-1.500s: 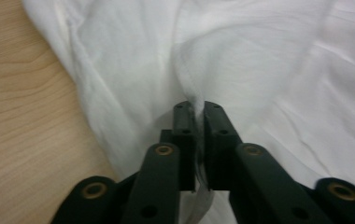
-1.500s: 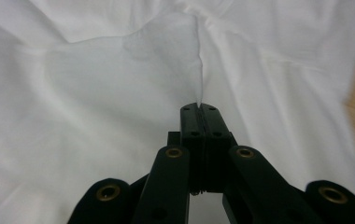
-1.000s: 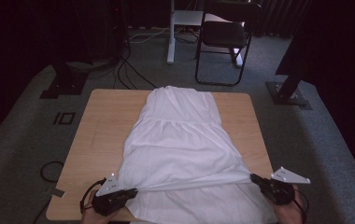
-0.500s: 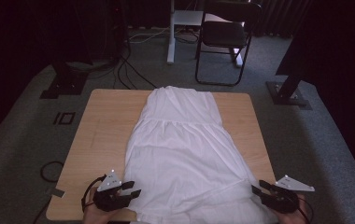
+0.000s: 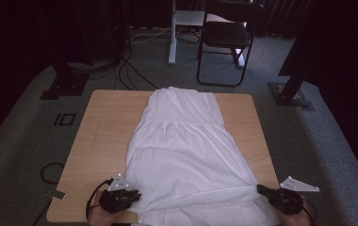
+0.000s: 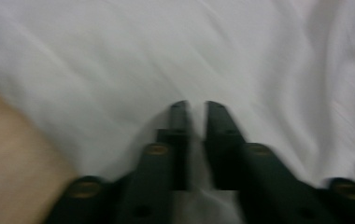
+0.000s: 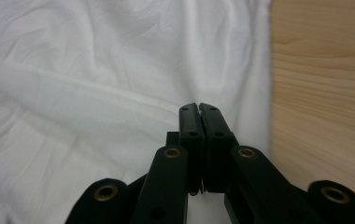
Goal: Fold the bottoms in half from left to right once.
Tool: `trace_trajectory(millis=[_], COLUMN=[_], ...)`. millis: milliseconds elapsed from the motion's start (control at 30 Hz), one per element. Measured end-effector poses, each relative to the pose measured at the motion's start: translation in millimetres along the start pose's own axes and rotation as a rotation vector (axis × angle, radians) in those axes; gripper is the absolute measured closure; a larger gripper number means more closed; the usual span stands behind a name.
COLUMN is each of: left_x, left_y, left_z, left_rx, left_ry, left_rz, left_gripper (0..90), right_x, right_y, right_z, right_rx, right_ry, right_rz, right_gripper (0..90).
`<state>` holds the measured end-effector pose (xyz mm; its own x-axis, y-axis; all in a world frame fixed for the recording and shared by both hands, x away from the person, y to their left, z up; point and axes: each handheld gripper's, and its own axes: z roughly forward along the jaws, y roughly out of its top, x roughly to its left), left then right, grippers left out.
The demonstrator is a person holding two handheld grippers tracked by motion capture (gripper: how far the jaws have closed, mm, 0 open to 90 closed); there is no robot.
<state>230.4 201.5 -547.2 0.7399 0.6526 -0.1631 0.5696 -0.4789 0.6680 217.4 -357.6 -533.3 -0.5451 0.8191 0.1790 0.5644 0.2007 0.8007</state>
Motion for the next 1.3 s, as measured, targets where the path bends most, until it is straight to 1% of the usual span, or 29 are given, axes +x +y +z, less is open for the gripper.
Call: trace_trajectory(millis=[33,67,133,167,200,233,267,300,333,367,400,467,500,567,600,700,767,800,867,900,933,967,1000,1033,1133,1167,1233,1267,1300], left_x=[-3.6,-8.4,-13.9,-15.5,-16.2,-16.2,-15.4,-14.2,-11.7,-9.1,-5.6,1.8,9.1,21.1,28.4,52.5,67.6,76.8,87.5,94.9,99.2,102.7,104.4,106.0,111.4,113.0,114.7,114.8,113.9], left_y=[-1.9,-4.1,-6.7,-7.1,-6.7,-5.6,-3.3,-0.4,3.6,6.8,10.5,17.8,23.7,32.6,37.7,52.6,61.6,66.1,72.0,73.9,75.0,76.4,77.8,79.1,80.8,81.2,83.7,85.2,87.1], left_z=[0.2,-0.6,-3.2,-5.5,-8.7,-10.5,-12.2,-13.4,-14.4,-14.6,-14.8,-14.3,-13.5,-11.6,-9.8,-2.4,3.7,8.2,14.8,20.0,23.9,29.8,35.5,40.2,51.7,52.9,53.2,53.2,53.1], left_rx=[0.012,0.023,0.014,0.002,-0.027,-0.046,-0.061,-0.07,-0.081,-0.093,-0.102,-0.123,-0.136,-0.153,-0.162,-0.173,-0.172,-0.177,-0.172,-0.174,-0.159,-0.13,-0.111,-0.102,-0.091,-0.103,-0.094,-0.081,-0.054], left_ry=[-0.017,-0.043,-0.073,-0.097,-0.128,-0.128,-0.112,-0.089,-0.052,-0.033,-0.009,0.043,0.07,0.12,0.154,0.226,0.253,0.258,0.268,0.256,0.244,0.252,0.274,0.27,0.28,0.285,0.295,0.308,0.341], left_rz=[0.014,0.033,0.045,0.048,0.051,0.05,0.044,0.041,0.035,0.027,0.025,0.017,0.005,-0.021,-0.034,-0.092,-0.123,-0.148,-0.172,-0.199,-0.215,-0.21,-0.197,-0.188,-0.199,-0.203,-0.209,-0.204,-0.181], left_gripper=[90.0,90.0,90.0,90.0,87.4,79.9,72.8,68.8,64.8,61.6,60.1,56.6,55.4,53.1,51.7,48.0,46.4,45.0,44.6,44.1,43.7,43.5,42.8,42.2,41.1,41.2,42.6,45.2,50.8], right_x=[-1.0,-1.6,-0.8,-0.7,-1.9,-3.9,-5.4,-7.6,-9.3,-10.7,-11.4,-12.1,-12.5,-15.1,-16.3,-19.5,-21.4,-22.2,-24.2,-25.1,-26.3,-27.4,-29.1,-30.7,-34.4,-35.1,-36.7,-37.6,-38.7], right_y=[-3.8,-8.1,-17.1,-21.0,-23.7,-25.5,-25.2,-23.8,-21.4,-17.0,-12.9,-3.9,-0.6,9.8,13.6,31.9,46.2,54.0,69.4,76.9,85.6,90.5,96.2,101.1,109.8,110.2,109.7,108.4,106.8], right_z=[-9.0,-17.3,-30.7,-36.0,-40.7,-46.0,-48.4,-50.5,-51.5,-50.1,-46.7,-34.4,-28.4,-7.0,0.5,30.5,50.4,60.4,80.5,90.8,103.4,110.7,120.0,128.9,153.6,157.8,167.9,171.8,174.5], right_rx=[-0.004,-0.002,0.024,0.029,0.025,0.006,-0.011,-0.032,-0.053,-0.077,-0.085,-0.081,-0.075,-0.055,-0.047,-0.028,-0.024,-0.018,-0.009,0.005,0.023,0.032,0.043,0.055,0.093,0.097,0.125,0.133,0.145], right_ry=[0.007,0.022,0.053,0.072,0.099,0.103,0.09,0.085,0.084,0.075,0.065,0.042,0.04,-0.001,-0.016,-0.06,-0.084,-0.096,-0.101,-0.106,-0.116,-0.123,-0.123,-0.12,-0.122,-0.121,-0.125,-0.133,-0.137], right_rz=[-0.005,-0.021,-0.069,-0.085,-0.086,-0.082,-0.076,-0.064,-0.057,-0.047,-0.041,-0.044,-0.046,-0.049,-0.046,-0.05,-0.053,-0.056,-0.068,-0.071,-0.079,-0.084,-0.081,-0.076,-0.056,-0.054,-0.04,-0.034,-0.028], right_gripper=[88.3,88.3,87.7,82.8,73.7,65.5,60.4,57.4,56.0,54.7,54.5,54.0,53.8,53.9,54.0,53.8,53.2,52.8,51.9,51.2,50.5,50.3,50.3,50.3,50.0,49.8,49.1,50.0,53.2])
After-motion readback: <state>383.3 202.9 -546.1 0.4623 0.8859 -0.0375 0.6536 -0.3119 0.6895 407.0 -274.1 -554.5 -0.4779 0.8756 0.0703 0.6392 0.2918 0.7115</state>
